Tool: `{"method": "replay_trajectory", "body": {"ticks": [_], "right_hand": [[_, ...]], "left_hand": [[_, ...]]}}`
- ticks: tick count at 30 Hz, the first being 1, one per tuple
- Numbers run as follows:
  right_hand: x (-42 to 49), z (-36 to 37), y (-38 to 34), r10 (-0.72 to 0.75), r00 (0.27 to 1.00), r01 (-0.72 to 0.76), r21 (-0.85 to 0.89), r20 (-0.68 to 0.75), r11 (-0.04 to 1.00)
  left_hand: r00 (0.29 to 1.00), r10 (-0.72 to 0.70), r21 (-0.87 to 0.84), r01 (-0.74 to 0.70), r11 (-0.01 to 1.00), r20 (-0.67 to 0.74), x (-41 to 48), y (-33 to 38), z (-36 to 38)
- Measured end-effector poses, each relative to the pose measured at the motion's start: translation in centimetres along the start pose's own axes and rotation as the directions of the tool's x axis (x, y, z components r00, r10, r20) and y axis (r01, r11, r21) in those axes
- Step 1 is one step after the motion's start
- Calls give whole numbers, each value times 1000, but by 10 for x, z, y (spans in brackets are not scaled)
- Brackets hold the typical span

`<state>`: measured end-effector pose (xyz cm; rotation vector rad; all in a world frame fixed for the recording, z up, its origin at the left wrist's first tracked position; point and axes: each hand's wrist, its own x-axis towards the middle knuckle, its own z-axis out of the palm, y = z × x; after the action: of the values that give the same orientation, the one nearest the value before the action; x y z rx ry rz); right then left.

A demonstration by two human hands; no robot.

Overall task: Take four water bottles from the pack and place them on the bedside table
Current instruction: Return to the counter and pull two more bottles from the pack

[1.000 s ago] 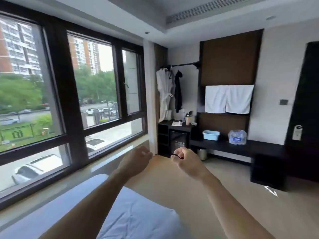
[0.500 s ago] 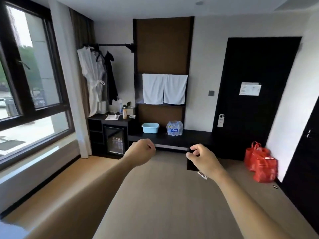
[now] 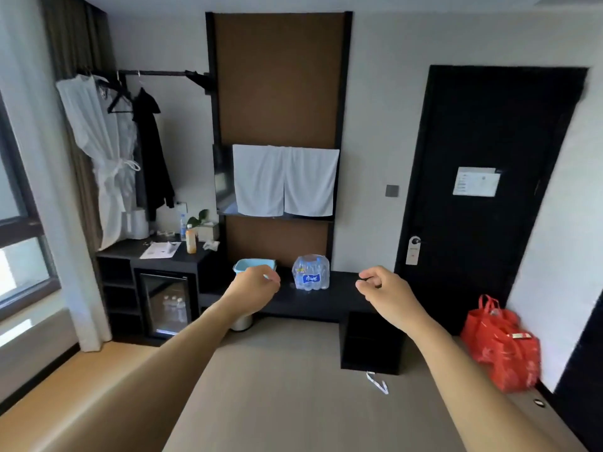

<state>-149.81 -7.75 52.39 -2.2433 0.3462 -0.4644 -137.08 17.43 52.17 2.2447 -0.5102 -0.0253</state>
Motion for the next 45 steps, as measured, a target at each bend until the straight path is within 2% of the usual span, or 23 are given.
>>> {"method": "replay_trajectory", "body": {"ticks": [9,17,22,28,31,35,40,45], "right_hand": [[278,45,90,-38,996,41,-34,82,999],[537,62,155,-54,991,56,-12,124,998],[668,98,185,-31,994,28,22,109,999],[815,175,238,9,996,-12,35,94,999],[889,222,270,25,996,-26,11,84,1000],[983,283,315,102,986,-102,-6,134,995],[1064,343,376,239,957,-238,-26,164,971],[1115,401,455,338,925,-335,-46,173,941]], "left_hand": [[998,54,50,-55,997,28,262,-21,85],[1000,-18,-34,18,999,-12,509,-13,130],[999,-34,-11,34,999,32,633,-29,154],[995,-59,14,58,998,85,800,-100,193],[991,-71,-26,74,997,110,896,-144,219],[974,-91,-69,107,992,208,1018,-202,266],[914,-183,-84,227,970,362,1115,-264,338],[813,-306,-23,364,931,495,1163,-327,422]]}}
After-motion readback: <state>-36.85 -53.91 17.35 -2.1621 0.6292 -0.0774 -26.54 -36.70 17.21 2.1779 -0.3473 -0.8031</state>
